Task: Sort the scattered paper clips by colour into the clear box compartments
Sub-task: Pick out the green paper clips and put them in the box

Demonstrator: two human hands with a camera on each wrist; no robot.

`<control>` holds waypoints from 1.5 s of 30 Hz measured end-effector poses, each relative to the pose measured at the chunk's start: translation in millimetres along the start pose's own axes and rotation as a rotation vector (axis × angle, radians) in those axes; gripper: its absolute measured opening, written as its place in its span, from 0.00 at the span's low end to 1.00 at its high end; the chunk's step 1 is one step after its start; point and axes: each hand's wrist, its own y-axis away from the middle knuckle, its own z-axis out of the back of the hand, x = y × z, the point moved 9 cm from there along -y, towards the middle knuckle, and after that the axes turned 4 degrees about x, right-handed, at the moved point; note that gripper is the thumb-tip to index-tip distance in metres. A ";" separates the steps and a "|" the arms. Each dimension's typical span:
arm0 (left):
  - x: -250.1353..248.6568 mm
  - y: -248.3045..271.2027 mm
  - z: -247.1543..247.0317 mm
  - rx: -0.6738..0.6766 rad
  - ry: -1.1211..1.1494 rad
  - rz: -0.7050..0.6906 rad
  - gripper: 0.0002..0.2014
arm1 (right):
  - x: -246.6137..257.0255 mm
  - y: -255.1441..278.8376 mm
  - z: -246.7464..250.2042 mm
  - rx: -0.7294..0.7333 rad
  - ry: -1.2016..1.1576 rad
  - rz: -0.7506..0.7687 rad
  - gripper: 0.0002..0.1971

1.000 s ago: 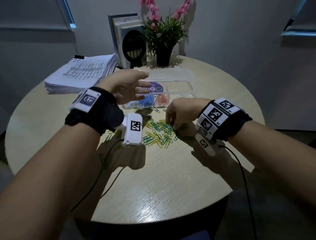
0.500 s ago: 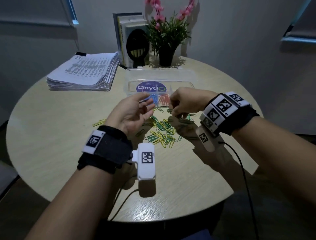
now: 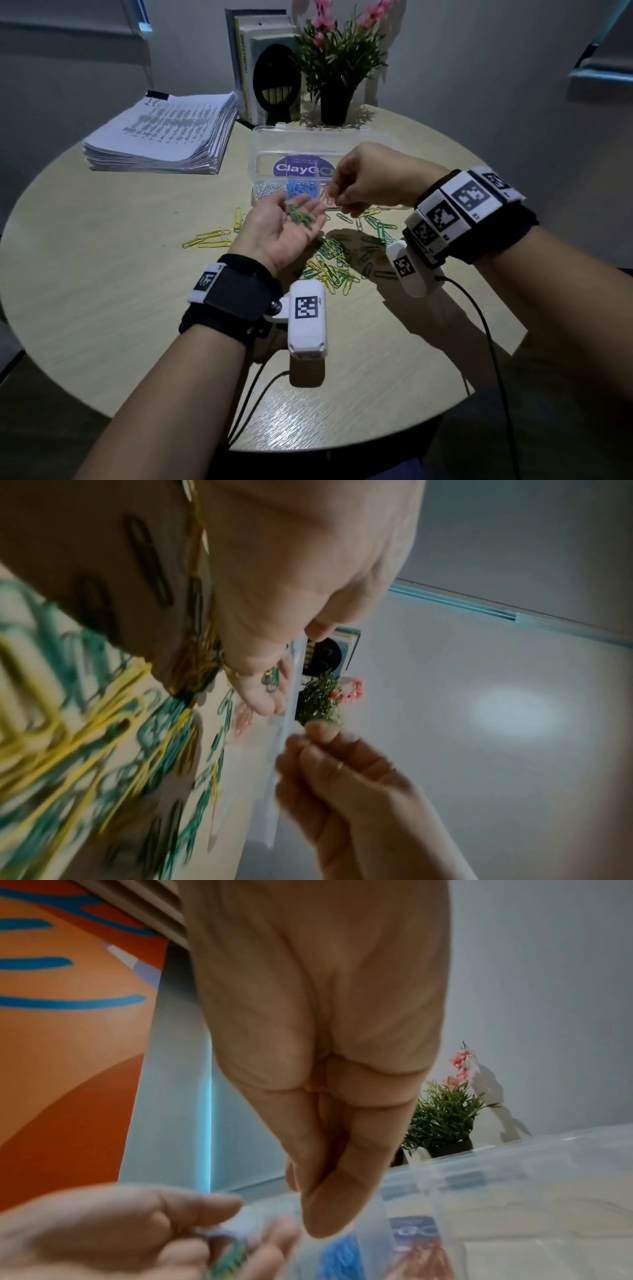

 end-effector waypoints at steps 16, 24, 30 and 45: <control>-23.9 -17.7 23.1 0.025 0.034 -0.082 0.13 | -12.7 -10.6 -51.5 0.142 0.588 -0.065 0.15; -19.8 -14.8 22.0 0.023 0.041 -0.066 0.16 | -27.0 -7.8 -35.3 0.134 0.355 -0.157 0.03; -20.5 -12.4 21.5 0.031 0.038 -0.061 0.15 | -25.5 -10.0 -33.4 0.120 0.419 -0.169 0.09; -20.8 -14.1 23.1 0.029 0.031 -0.066 0.16 | -16.7 -7.5 -52.0 0.209 0.616 -0.077 0.13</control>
